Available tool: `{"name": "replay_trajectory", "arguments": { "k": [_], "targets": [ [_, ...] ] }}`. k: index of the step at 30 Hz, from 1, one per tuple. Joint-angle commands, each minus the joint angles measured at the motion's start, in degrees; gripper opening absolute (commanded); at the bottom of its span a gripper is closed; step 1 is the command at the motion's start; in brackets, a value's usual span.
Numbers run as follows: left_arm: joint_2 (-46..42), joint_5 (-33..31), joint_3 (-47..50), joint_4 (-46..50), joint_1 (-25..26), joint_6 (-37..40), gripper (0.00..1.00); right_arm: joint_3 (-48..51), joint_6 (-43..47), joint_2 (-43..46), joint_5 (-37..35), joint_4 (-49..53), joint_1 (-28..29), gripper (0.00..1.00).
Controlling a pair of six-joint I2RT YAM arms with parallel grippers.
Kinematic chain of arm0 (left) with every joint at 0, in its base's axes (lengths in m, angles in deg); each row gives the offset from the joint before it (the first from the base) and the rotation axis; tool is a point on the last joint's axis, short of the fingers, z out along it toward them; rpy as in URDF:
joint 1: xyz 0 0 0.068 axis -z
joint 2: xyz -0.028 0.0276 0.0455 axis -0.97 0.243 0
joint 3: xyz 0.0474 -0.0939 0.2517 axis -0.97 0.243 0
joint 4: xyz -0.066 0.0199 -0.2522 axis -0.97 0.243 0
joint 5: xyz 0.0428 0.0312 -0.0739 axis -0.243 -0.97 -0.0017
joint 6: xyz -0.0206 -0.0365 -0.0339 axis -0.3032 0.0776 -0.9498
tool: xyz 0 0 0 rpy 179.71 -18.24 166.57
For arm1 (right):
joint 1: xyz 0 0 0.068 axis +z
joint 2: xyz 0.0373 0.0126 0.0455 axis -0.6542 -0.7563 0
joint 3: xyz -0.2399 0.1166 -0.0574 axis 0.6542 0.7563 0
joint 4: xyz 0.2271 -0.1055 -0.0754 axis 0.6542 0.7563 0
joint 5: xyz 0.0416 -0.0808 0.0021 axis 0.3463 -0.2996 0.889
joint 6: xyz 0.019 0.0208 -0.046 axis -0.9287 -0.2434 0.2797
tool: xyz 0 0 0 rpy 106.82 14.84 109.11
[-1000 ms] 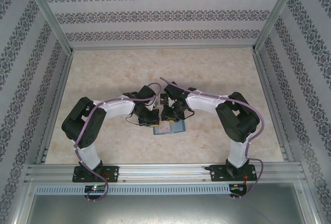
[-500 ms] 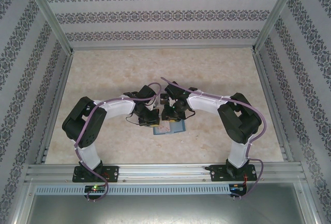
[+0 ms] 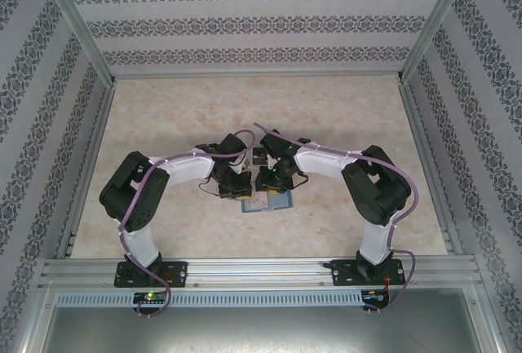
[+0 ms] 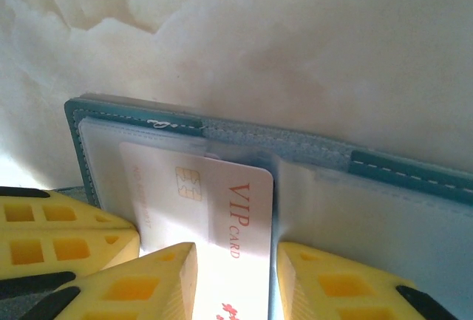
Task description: Take the credit cards out of the card holder
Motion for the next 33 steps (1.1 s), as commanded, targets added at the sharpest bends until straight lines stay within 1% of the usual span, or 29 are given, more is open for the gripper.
{"name": "replay_trajectory", "arguments": {
  "k": [1,6,15,19,22,33],
  "targets": [
    [2.7,-3.0,0.3,4.2,-0.5,1.0,0.00,0.5,0.0,-1.8,2.1,0.2,0.6,0.36],
    [3.6,-2.9,0.2,4.4,-0.4,1.1,0.00,1.1,-0.4,-1.4,4.5,-1.6,0.2,0.36],
    [4.4,-2.7,0.0,4.9,-0.4,1.7,0.00,4.3,-1.7,2.6,8.8,-7.2,-1.6,0.35],
    [4.7,-2.7,-0.3,5.1,-0.4,1.9,0.00,6.7,-2.6,4.2,11.7,-11.3,-2.5,0.32],
    [5.1,-2.5,-0.5,5.1,-0.4,2.0,0.00,7.4,-2.2,4.4,13.1,-12.1,-2.8,0.31],
    [5.5,-2.5,-1.1,5.8,-0.3,2.4,0.00,8.3,-1.8,5.0,13.2,-13.4,-3.2,0.17]
  ]
}}
